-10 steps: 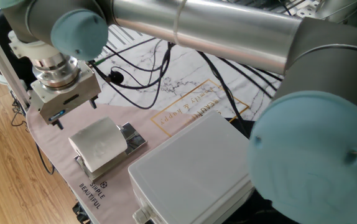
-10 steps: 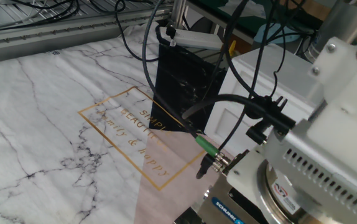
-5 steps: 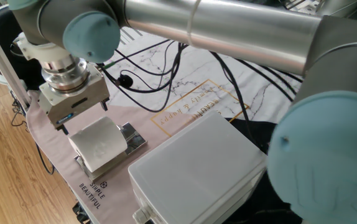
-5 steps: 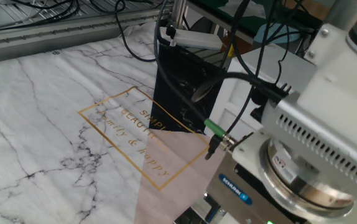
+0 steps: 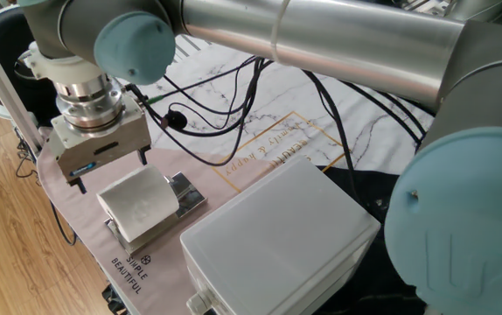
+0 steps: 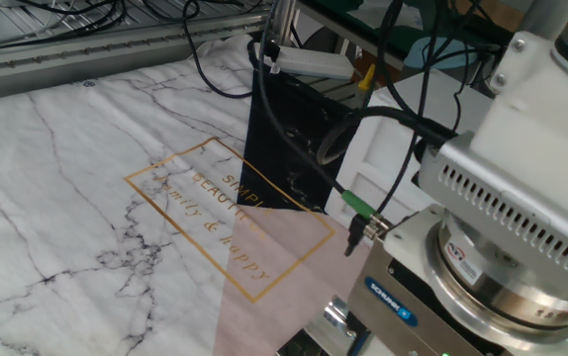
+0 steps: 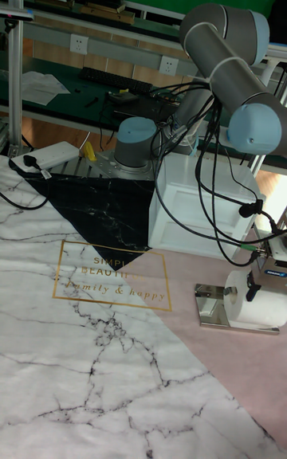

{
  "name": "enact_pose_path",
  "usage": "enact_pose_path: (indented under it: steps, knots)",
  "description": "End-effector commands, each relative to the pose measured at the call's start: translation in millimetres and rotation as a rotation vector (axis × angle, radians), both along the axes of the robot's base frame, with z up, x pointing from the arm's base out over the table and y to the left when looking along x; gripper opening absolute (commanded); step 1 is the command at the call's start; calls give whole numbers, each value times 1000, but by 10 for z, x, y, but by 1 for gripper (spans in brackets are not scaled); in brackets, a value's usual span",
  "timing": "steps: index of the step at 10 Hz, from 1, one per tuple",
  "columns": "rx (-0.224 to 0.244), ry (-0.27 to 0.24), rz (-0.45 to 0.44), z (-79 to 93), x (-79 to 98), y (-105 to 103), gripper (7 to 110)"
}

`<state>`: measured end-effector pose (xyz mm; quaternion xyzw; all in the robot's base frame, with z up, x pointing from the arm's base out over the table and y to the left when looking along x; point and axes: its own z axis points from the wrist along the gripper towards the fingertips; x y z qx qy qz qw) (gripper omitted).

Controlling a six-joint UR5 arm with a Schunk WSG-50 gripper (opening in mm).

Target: Take the roll of paper down from the shelf

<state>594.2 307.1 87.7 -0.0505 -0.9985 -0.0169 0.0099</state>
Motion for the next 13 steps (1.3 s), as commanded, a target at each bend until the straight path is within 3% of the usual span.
enact_pose_path:
  steps: [1, 3, 7, 9, 13]
  knots:
    - [-35, 12, 7, 26, -15, -68, 107]
    - [-82, 4, 41, 41, 68, -161, 107]
    - [-72, 28, 57, -15, 48, -165, 107]
    - [-44, 53, 44, -42, 2, -131, 107]
    - [-48, 77, 41, -56, -49, -141, 107]
